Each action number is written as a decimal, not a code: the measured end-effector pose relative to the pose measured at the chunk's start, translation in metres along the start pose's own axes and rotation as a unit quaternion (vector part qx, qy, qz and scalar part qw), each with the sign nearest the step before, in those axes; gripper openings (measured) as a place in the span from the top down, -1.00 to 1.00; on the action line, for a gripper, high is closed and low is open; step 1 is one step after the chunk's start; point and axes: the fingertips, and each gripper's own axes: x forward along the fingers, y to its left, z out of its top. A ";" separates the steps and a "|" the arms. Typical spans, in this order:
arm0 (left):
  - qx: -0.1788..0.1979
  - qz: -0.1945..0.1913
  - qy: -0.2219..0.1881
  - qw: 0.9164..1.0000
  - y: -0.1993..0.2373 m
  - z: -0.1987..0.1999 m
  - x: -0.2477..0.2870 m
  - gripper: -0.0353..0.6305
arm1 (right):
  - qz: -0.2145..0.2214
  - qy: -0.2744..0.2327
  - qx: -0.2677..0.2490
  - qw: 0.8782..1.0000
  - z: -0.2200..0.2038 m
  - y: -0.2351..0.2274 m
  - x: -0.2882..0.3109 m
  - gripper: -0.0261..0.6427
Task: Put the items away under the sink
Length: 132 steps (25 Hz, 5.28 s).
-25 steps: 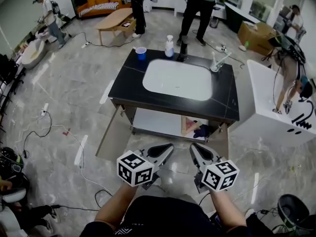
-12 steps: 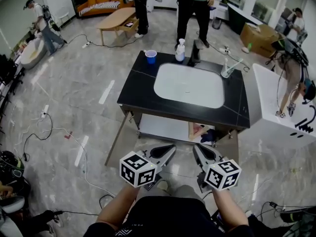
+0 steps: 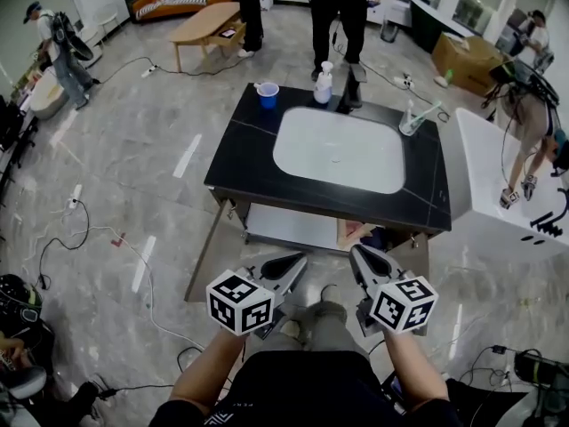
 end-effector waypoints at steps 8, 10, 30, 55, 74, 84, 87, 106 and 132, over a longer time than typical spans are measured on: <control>0.013 -0.003 0.006 1.000 0.015 0.021 0.047 0.87 | -0.006 -0.010 0.004 1.000 0.027 -0.046 0.023 0.80; 0.018 -0.003 0.006 1.000 0.017 0.029 0.065 0.87 | -0.007 -0.013 0.000 1.000 0.037 -0.062 0.026 0.81; 0.024 -0.038 0.026 0.999 0.022 0.097 0.255 0.87 | -0.031 -0.019 0.024 0.999 0.117 -0.216 0.050 0.80; 0.063 -0.111 0.042 0.991 0.022 0.120 0.443 0.87 | -0.050 -0.050 0.007 0.997 0.174 -0.392 0.093 0.80; 0.064 -0.072 0.046 0.994 0.082 0.128 0.488 0.87 | -0.127 -0.069 -0.034 0.989 0.195 -0.481 0.172 0.05; 0.050 -0.046 0.043 0.997 0.104 0.122 0.488 0.87 | -0.175 -0.072 -0.050 0.981 0.194 -0.491 0.194 -0.04; 0.046 -0.043 0.043 0.997 0.109 0.119 0.488 0.87 | -0.189 -0.079 -0.052 0.977 0.197 -0.492 0.200 -0.05; 0.024 -0.026 0.038 0.999 0.125 0.114 0.481 0.87 | -0.205 -0.083 -0.084 0.971 0.208 -0.499 0.212 -0.06; 0.028 -0.047 0.019 0.998 0.095 0.102 0.445 0.87 | -0.192 -0.107 -0.120 0.968 0.183 -0.458 0.131 -0.07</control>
